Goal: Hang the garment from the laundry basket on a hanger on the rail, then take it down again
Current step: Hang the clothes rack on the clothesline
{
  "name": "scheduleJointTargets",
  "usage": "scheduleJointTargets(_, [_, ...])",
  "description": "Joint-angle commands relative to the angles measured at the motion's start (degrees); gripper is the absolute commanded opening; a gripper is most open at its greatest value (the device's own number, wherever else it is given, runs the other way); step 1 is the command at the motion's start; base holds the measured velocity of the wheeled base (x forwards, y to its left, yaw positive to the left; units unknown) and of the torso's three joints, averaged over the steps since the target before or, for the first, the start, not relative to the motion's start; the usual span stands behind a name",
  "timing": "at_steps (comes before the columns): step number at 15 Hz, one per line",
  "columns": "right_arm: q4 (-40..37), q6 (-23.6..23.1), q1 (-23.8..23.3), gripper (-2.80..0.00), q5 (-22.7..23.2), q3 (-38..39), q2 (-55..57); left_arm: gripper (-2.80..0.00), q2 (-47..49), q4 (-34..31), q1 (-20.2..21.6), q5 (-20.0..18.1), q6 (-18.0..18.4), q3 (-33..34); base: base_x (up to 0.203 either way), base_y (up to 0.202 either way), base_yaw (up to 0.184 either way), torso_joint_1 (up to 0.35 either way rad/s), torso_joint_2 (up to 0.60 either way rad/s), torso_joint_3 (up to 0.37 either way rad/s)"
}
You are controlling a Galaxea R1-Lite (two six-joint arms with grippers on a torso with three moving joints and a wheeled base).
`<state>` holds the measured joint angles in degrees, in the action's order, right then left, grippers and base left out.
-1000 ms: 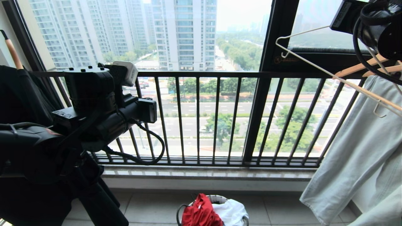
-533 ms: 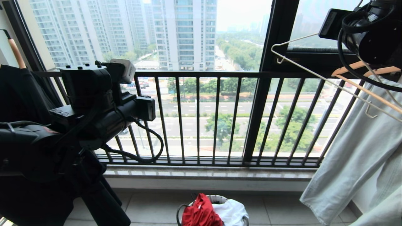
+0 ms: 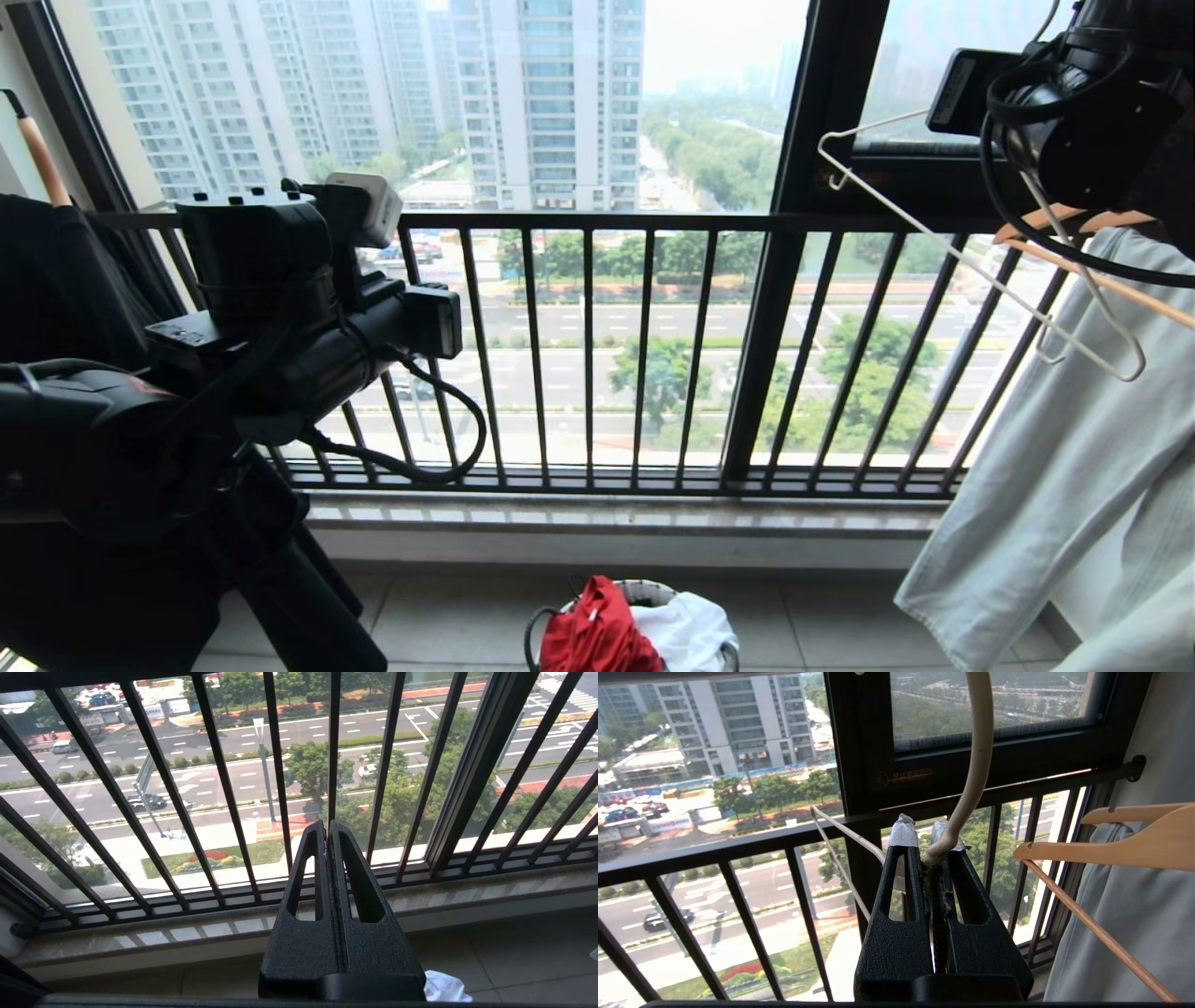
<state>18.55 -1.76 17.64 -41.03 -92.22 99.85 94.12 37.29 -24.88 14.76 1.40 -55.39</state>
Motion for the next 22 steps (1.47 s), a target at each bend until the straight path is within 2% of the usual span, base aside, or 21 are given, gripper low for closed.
scheduleJointTargets(1, [-0.18,-0.01,0.03,-2.80,-0.28,0.11,0.34,-2.80,-0.08,0.24,0.01,0.09,0.00,0.02,0.000,0.000,0.000,0.000,0.00,0.000])
scheduleJointTargets(2, [-0.18,-0.09,0.03,-2.80,-0.28,0.11,0.34,-2.80,-0.15,0.24,0.01,0.09,0.00,0.02,0.000,0.000,0.000,0.000,0.00,0.000])
scheduleJointTargets(3, [-0.18,-0.21,0.03,-0.23,-0.28,0.00,0.23,-2.80,-0.17,0.24,0.09,0.09,0.00,0.02,0.000,0.000,0.000,0.000,0.00,0.000])
scheduleJointTargets(4, [-0.15,-0.53,0.03,0.00,-0.28,0.02,0.17,-2.80,-0.17,0.24,0.27,0.09,0.00,0.02,0.000,0.000,0.000,0.000,0.00,0.000])
scheduleJointTargets(10, [-4.33,-0.71,0.41,0.00,0.12,2.54,-4.77,-2.80,-0.17,0.24,0.36,0.00,0.09,0.02,0.000,0.000,0.000,0.000,0.00,0.000])
scheduleJointTargets(16, [-5.66,-0.72,2.73,0.00,1.39,17.03,-19.50,-2.80,-0.17,0.24,0.36,0.00,0.09,0.11,0.000,0.000,0.000,0.000,0.00,0.000])
scheduleJointTargets(22, [-5.67,-2.93,8.43,0.00,4.88,32.73,-37.49,-2.80,-0.21,0.15,0.32,0.00,0.24,0.58,0.000,0.000,0.000,0.000,0.00,0.000])
